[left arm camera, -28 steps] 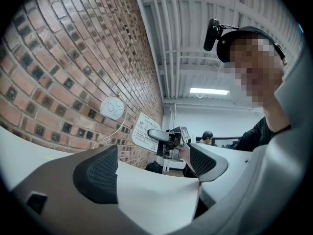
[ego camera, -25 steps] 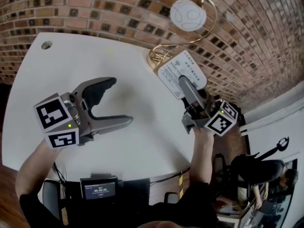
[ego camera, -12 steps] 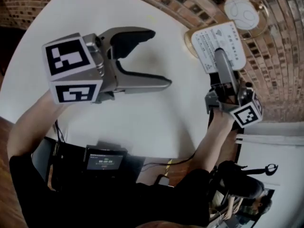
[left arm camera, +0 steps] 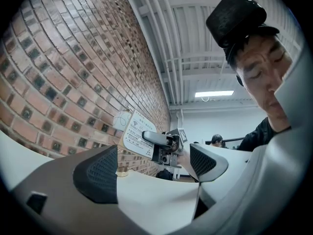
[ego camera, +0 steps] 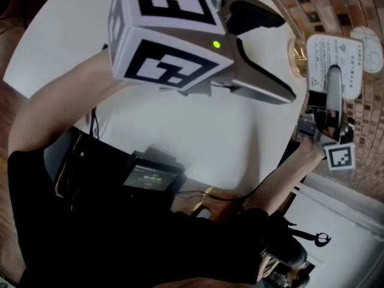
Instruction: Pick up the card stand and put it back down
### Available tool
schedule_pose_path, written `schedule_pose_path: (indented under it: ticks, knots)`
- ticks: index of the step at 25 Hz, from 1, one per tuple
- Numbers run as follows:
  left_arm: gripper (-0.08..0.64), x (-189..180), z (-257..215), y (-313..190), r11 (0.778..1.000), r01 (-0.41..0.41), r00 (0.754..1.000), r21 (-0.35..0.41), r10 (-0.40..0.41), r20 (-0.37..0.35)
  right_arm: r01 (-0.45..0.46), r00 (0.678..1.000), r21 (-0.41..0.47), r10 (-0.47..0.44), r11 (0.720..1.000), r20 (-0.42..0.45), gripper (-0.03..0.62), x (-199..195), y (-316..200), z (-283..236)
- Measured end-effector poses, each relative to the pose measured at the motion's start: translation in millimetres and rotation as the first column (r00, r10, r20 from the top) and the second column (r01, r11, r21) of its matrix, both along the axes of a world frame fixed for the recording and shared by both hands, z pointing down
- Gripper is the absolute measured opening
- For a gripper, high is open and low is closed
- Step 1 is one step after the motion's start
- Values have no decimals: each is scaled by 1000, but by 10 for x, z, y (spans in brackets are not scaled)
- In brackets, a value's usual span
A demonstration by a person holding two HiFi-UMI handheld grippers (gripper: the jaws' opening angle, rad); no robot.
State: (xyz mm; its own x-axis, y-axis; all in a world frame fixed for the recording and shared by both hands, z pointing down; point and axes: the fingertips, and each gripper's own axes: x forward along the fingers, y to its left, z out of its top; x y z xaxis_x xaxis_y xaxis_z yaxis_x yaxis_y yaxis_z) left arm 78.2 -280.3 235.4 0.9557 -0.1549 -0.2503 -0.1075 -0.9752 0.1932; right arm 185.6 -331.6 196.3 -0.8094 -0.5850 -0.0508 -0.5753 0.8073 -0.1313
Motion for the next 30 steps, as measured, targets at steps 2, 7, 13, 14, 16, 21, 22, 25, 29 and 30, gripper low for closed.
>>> schedule_pose_path:
  ticks: [2,7,13,14,16,21,22,25,29,30]
  knots:
    - [454,-19,54,-11,1000,0,1000,-15,0,-2,14,1000,-20,-14,1000,1,31,-55,-33,85]
    - [454,-85,187,-25,999,-7,1000,-35,7,-2,34,999,-48,-35,998,-14,31,-182,-82,253]
    - [454,-161,211,-77,999,7,1000,-54,-8,-20,46,998,-59,-48,997,-30,31,-252,-178,359]
    - [454,-156,201,-82,998,8,1000,-56,-10,-20,48,998,-60,-50,997,-33,31,-257,-192,359]
    - [454,-145,192,-95,998,10,1000,-60,-11,-18,54,998,-63,-56,997,-37,31,-289,-224,357]
    - [454,-157,206,-134,998,27,1000,-49,-27,-6,58,996,-65,-62,996,-61,31,-367,-342,423]
    - [454,-159,200,-133,999,29,1000,-44,-29,-5,57,996,-66,-61,996,-66,31,-376,-370,442]
    - [454,-165,183,-119,999,31,999,-34,-31,-7,57,995,-73,-63,996,-79,31,-405,-473,516]
    - [454,-162,177,-110,999,28,1000,-35,-29,-13,58,993,-75,-65,995,-98,31,-431,-631,604]
    - [454,-165,178,-115,999,28,999,-38,-28,-14,60,992,-72,-68,996,-106,31,-437,-678,626]
